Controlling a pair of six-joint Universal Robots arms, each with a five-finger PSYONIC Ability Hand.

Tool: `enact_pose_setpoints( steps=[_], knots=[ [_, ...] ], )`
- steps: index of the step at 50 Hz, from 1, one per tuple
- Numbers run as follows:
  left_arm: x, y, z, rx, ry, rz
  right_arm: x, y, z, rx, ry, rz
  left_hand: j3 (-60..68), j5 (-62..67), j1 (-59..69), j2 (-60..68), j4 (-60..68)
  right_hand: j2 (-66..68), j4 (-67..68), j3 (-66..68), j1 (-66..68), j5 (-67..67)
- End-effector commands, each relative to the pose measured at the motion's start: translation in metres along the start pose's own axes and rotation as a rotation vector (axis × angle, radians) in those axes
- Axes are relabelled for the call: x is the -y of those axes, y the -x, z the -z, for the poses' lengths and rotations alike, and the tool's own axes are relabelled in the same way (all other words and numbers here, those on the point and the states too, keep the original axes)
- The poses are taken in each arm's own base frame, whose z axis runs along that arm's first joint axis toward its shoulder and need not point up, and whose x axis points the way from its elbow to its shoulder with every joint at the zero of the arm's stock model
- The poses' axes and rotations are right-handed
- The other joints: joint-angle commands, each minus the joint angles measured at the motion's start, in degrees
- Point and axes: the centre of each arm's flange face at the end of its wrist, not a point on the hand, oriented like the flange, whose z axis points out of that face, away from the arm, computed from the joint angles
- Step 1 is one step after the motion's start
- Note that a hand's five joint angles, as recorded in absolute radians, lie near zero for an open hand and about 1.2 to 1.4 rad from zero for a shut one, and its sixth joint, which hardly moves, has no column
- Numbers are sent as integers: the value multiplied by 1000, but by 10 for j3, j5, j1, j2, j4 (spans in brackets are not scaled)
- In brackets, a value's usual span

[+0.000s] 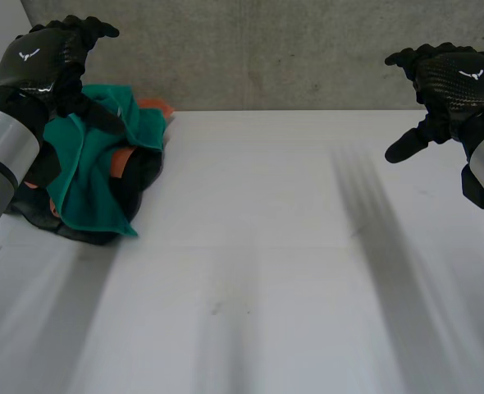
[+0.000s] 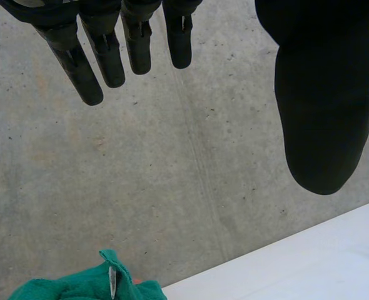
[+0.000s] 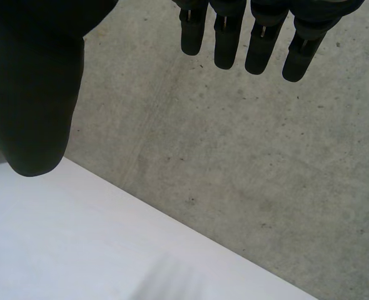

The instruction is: Fold the laundry.

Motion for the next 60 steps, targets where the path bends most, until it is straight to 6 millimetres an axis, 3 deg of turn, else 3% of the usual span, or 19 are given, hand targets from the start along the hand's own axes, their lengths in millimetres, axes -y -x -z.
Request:
enact_pose_setpoints(
  steps=[1,10,18,22,25,29,30,31,33,36,40,45,47,49,51,53,54,56,60],
  knots=[
    [-11,11,-16,32,22,-55,-1,0,0,1,3,1,-41,-42,-40,-43,-44,-57,-59,-59,-53,-57],
    [-44,60,-44,187,105,-229,-1,0,0,1,5,1,-43,-44,-42,-44,-45,-57,-59,-59,-53,-57],
    [-96,91,-77,248,136,-344,-4,1,0,3,12,2,-41,-42,-40,-43,-44,-57,-59,-59,-53,-57],
    [-125,117,-85,295,202,-419,-6,2,0,6,18,6,-31,-32,-30,-33,-34,-57,-59,-59,-53,-57],
    [-135,130,-89,309,229,-462,-7,2,0,6,23,12,-6,-7,-5,-8,-9,-57,-59,-59,-53,-57],
    [-150,134,-92,307,260,-484,-9,2,0,7,27,18,285,283,285,283,282,-57,-59,-59,-53,-57],
    [-150,135,-93,309,255,-487,-9,2,0,7,27,18,478,477,479,477,476,-57,-59,-59,-53,-57],
    [-149,135,-94,309,251,-486,-9,2,0,7,27,18,575,574,576,574,573,-57,-59,-59,-53,-57],
    [-147,135,-95,310,243,-483,-9,2,0,7,29,17,643,642,644,642,641,-57,-59,-59,-53,-57],
    [-138,129,-96,304,218,-484,-9,2,0,7,27,18,643,642,644,642,641,-57,-59,-59,-53,-57],
    [-99,105,-96,276,114,-450,-5,1,1,4,17,19,643,642,644,642,641,-57,-59,-59,-53,-57],
    [-46,54,-87,179,-39,-311,-3,1,1,2,9,19,643,642,644,642,641,-57,-59,-59,-53,-57],
    [-26,45,-83,162,-91,-263,0,0,2,-1,-1,20,643,642,644,642,641,-57,-59,-59,-53,-57],
    [-21,46,-84,162,-108,-240,2,-1,3,-1,-4,21,643,642,644,642,641,-57,-59,-59,-53,-57],
    [-24,49,-86,168,-99,-237,3,-1,4,-3,-7,21,643,642,644,642,641,-57,-59,-59,-53,-57],
    [-45,59,-91,185,-39,-237,3,-1,4,-4,-10,21,76,75,77,74,73,-57,-59,-59,-53,-57],
    [-53,63,-92,193,-15,-237,4,-2,5,-4,-14,22,-57,-58,-56,-58,-59,-57,-59,-59,-53,-57],
    [-73,78,-95,220,49,-241,5,-2,5,-5,-17,22,-11,-12,-10,-13,-14,-57,-59,-59,-53,-57],
    [-92,111,-98,281,116,-275,6,-3,5,-5,-21,23,-31,-32,-30,-33,-34,-57,-59,-59,-53,-57]
  ],
)
